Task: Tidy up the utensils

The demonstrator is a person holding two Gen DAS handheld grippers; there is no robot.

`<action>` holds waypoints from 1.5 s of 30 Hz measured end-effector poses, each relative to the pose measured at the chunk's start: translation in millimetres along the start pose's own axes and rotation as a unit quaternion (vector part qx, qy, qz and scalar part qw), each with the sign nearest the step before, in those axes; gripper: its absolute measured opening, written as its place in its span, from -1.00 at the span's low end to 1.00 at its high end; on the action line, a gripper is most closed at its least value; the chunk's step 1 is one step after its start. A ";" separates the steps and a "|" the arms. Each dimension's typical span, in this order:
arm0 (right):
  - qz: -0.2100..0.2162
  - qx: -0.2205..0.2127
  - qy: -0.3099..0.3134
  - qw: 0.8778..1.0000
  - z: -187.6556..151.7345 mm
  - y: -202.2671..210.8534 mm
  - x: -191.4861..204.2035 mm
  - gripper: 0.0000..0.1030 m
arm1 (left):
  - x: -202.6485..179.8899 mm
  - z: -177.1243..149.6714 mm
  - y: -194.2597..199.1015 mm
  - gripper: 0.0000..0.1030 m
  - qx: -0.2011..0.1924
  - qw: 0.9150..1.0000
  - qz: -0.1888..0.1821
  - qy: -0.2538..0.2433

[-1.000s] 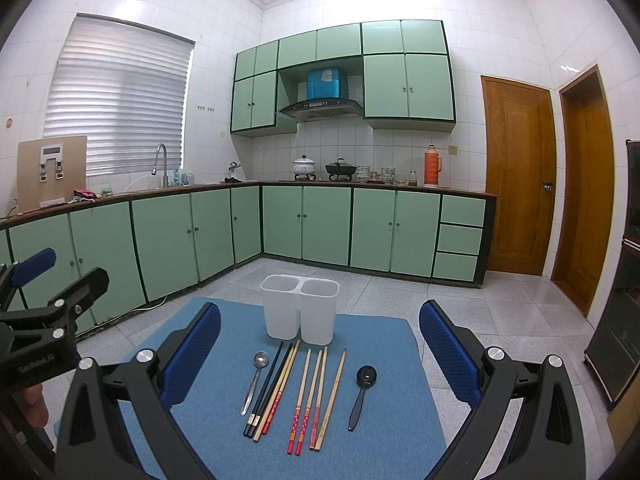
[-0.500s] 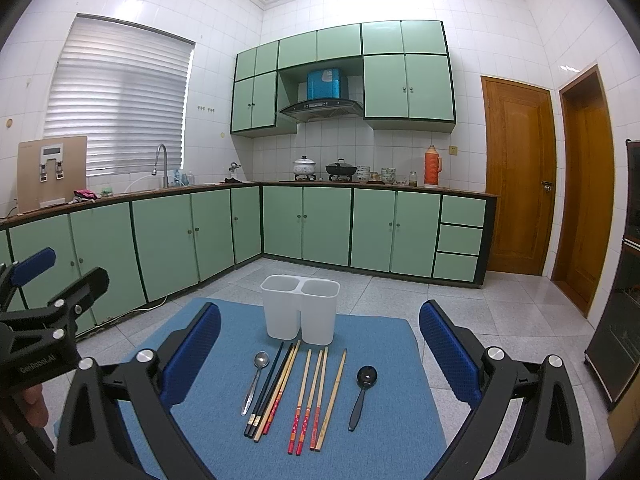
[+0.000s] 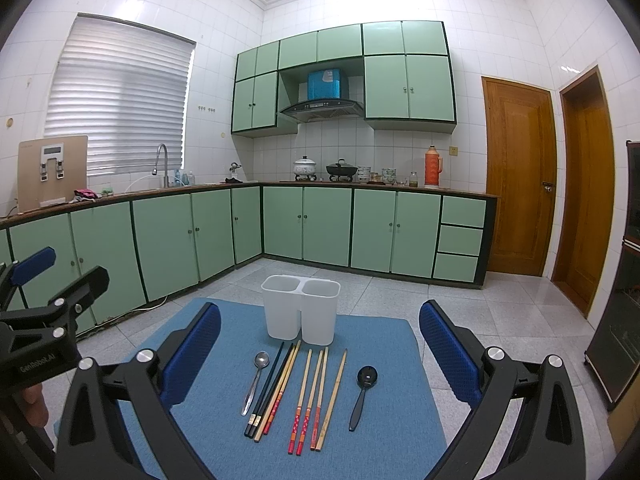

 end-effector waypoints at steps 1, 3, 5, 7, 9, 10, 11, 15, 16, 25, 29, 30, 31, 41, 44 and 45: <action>0.000 0.000 0.000 1.000 0.0 0.0 -0.1 0.89 | -0.1 0.0 0.0 0.91 0.000 1.000 0.000 0.000; 0.000 0.000 0.000 1.000 -0.1 0.1 0.0 0.89 | -0.5 -0.2 0.0 0.91 0.000 1.000 0.000 0.000; 0.000 0.000 0.000 1.000 -0.3 0.2 0.3 0.89 | -0.3 -0.4 0.0 0.91 0.000 1.000 0.000 0.000; 0.000 0.000 0.000 1.000 0.1 0.1 -0.1 0.89 | 0.1 -0.6 -0.1 0.91 0.000 1.000 0.000 0.000; 0.000 0.000 0.000 1.000 0.1 0.1 -0.1 0.89 | 0.0 -0.6 -0.1 0.91 0.000 1.000 0.000 0.000; 0.000 0.000 0.000 1.000 0.2 0.1 -0.1 0.89 | 0.1 -0.6 -0.1 0.91 0.000 1.000 0.000 0.000; 0.000 -0.001 0.000 1.000 -0.1 0.4 0.3 0.89 | 0.1 -0.6 -0.1 0.91 0.000 1.000 0.000 0.000; 0.000 0.000 0.000 1.000 0.2 0.1 -0.2 0.89 | 0.3 -0.8 -0.2 0.91 0.000 1.000 -0.001 0.000; 0.000 0.000 0.000 1.000 0.0 0.3 0.0 0.89 | 0.2 -1.1 -0.2 0.91 0.000 1.000 0.000 0.000; 0.000 0.000 0.000 1.000 0.2 0.2 -0.5 0.89 | 0.2 -1.5 -0.3 0.91 0.000 1.000 0.000 0.001; 0.000 0.000 0.000 1.000 -0.1 0.5 -0.1 0.89 | 0.5 -1.5 -0.2 0.91 0.000 1.000 -0.001 0.001; 0.000 -0.001 0.000 1.000 0.1 0.3 -0.3 0.89 | 0.3 -1.4 -0.2 0.91 -0.001 1.000 0.000 0.001; 0.000 0.000 0.000 1.000 0.0 0.4 -0.3 0.89 | 0.4 -1.4 -0.3 0.91 0.000 1.000 0.000 0.001; -0.002 0.001 0.000 1.000 -0.6 0.5 -1.3 0.89 | 1.5 -4.0 -2.9 0.91 0.004 1.000 0.000 0.002; -0.008 0.007 -0.003 1.000 -0.5 -4.4 -3.1 0.89 | 4.1 -8.9 -10.3 0.91 0.017 1.000 0.001 0.006; -0.011 0.012 -0.005 1.000 -2.4 -7.2 -4.9 0.89 | 5.7 -11.4 -14.4 0.91 0.025 1.000 0.003 0.009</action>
Point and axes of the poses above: each gripper's, at about its wrist camera, not at the fingertips, and y roughly against the way its jaws point, x to its left, z to its top, the point moved 3 cm from there along -y, roughly the way its jaws point, and after that the axes turned 2 degrees about -x, right-handed, at the moved point
